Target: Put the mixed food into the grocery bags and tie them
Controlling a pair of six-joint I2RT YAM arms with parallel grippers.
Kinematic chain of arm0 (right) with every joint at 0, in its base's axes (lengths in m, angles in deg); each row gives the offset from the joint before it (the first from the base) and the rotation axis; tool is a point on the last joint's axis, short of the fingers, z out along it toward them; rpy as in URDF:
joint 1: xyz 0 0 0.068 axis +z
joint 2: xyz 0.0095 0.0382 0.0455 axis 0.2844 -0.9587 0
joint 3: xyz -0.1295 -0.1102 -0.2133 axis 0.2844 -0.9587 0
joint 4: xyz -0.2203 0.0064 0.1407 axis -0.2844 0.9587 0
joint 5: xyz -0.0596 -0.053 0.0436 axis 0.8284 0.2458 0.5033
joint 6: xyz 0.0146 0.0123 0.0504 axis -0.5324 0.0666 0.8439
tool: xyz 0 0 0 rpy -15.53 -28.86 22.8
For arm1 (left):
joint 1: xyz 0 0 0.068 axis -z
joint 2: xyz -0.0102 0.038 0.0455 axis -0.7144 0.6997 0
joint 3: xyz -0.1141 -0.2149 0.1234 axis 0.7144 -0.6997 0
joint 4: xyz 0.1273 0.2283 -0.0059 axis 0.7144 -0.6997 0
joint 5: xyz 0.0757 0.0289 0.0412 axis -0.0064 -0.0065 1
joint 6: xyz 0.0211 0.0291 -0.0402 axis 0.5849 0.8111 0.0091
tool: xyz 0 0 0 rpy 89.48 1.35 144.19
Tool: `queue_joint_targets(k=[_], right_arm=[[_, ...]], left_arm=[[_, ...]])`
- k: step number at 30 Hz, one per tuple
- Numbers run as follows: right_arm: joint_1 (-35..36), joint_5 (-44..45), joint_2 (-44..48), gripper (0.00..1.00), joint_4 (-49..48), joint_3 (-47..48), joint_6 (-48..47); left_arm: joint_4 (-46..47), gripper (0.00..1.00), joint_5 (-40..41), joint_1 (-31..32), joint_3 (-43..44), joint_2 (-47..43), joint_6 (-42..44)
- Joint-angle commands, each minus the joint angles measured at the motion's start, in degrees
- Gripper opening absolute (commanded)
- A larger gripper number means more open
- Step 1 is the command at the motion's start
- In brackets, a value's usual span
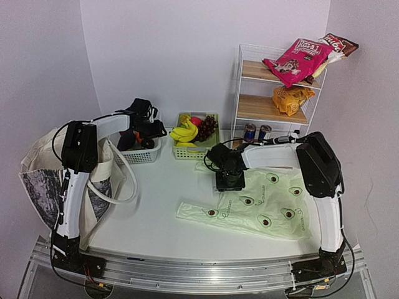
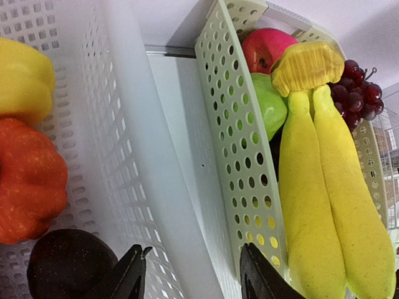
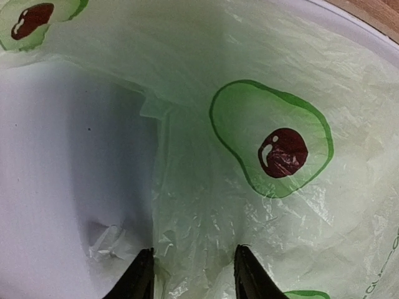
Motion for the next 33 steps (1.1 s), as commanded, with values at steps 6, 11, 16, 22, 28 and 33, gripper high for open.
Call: queue_joint_targets(k=[6, 11, 16, 22, 28, 33], right_arm=[[-0.27, -1.56, 1.93, 0.25, 2.65, 0.44, -0.37], [-0.24, -3.5, 3.85, 0.13, 3.06, 0.2, -0.73], [-0.23, -7.77, 6.7, 0.0, 3.08, 0.09, -0.56], [0.28, -14.03, 14.42, 0.0, 3.04, 0.03, 1.72], [4.49, -16.72, 21.5, 0.0, 1.44, 1.1, 5.4], [9.68, -12.64, 23.06, 0.0, -3.07, 3.4, 5.97]], left_arm=[[3.59, 0.51, 3.84, 1.15, -0.4, -6.3, 10.78], [1.44, 0.51, 2.41, 2.11, 0.53, -7.73, 15.0], [-4.99, 0.51, -0.5, 2.12, 2.92, -10.1, 16.21], [-12.56, 0.51, -6.45, 2.11, 0.22, -18.76, 17.83], [-15.89, 0.52, -18.2, 2.32, -17.62, -36.28, 23.38], [-17.89, 0.62, -23.76, 6.91, -34.63, -50.84, 28.22]])
